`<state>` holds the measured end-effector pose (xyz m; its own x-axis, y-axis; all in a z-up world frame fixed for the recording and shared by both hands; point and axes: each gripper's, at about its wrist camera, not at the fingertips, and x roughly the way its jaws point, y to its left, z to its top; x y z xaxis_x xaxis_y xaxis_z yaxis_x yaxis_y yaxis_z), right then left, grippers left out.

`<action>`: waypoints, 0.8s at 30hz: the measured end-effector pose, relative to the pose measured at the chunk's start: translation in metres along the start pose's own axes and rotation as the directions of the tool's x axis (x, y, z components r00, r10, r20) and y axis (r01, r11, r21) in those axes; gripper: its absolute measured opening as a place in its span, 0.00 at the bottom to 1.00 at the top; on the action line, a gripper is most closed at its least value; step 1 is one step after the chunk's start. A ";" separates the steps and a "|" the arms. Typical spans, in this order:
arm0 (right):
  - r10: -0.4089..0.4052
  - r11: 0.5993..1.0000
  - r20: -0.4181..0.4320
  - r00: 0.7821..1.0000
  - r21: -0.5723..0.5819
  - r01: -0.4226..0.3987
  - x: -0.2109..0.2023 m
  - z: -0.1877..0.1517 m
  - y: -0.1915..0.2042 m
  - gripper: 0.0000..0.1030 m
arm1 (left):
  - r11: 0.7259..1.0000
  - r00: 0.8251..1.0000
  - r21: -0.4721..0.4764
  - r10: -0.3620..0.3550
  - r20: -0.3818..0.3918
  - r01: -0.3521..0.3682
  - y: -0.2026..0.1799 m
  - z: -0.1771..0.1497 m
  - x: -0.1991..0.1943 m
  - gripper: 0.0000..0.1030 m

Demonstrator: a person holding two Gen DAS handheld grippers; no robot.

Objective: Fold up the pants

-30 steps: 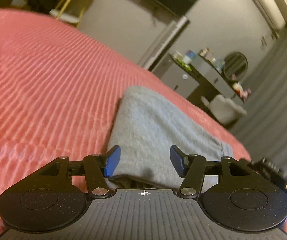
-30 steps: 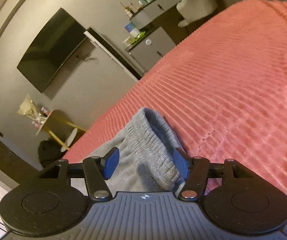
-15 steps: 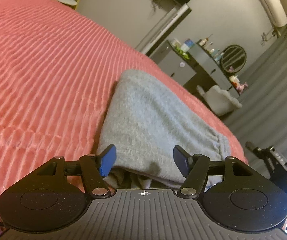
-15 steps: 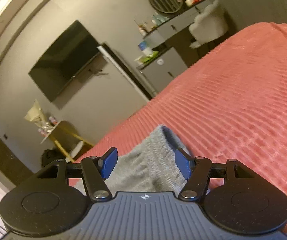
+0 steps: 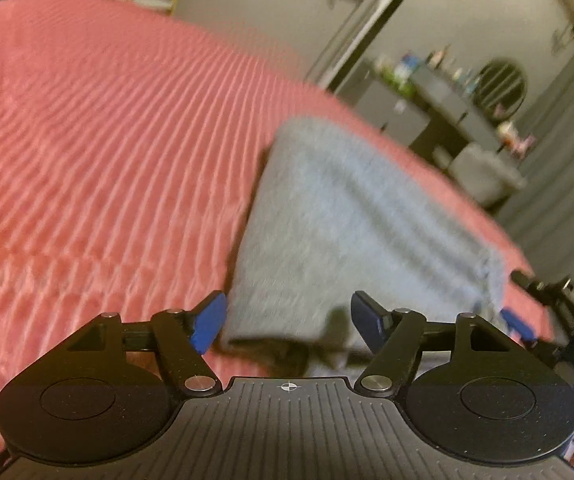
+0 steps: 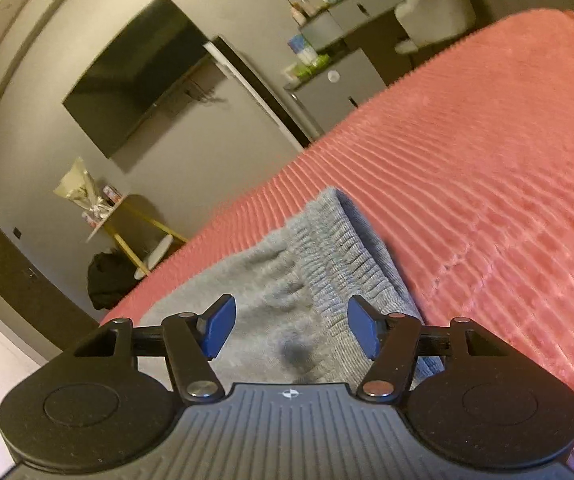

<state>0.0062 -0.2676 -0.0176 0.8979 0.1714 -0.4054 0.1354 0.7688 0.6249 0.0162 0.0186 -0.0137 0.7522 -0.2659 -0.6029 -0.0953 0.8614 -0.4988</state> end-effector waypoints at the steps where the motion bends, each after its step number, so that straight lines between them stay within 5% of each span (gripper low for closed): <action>1: 0.020 1.000 0.003 1.000 -0.005 -0.020 -0.003 0.001 0.001 0.64 | 1.000 0.999 -0.008 -0.028 0.028 0.029 0.001 0.001 -0.005 0.72; 10: 0.153 0.987 -0.181 0.972 0.074 -0.141 0.017 -0.007 -0.003 0.74 | 1.000 0.999 0.019 -0.001 -0.032 0.001 -0.004 -0.001 0.003 0.72; 19: 0.134 0.991 -0.292 0.947 0.029 -0.132 0.025 -0.020 0.013 0.84 | 1.000 1.000 0.019 -0.014 -0.003 0.014 -0.003 -0.004 -0.005 0.73; 24: 0.025 0.982 -0.324 0.946 -0.170 -0.085 0.014 -0.035 0.040 0.86 | 1.000 1.000 -0.009 -0.006 -0.002 0.006 -0.002 -0.002 -0.007 0.73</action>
<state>0.0095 -0.2123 -0.0217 0.7172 0.3810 -0.5835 -0.0144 0.8453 0.5342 0.0099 0.0183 -0.0098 0.7516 -0.2722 -0.6008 -0.0967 0.8556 -0.5086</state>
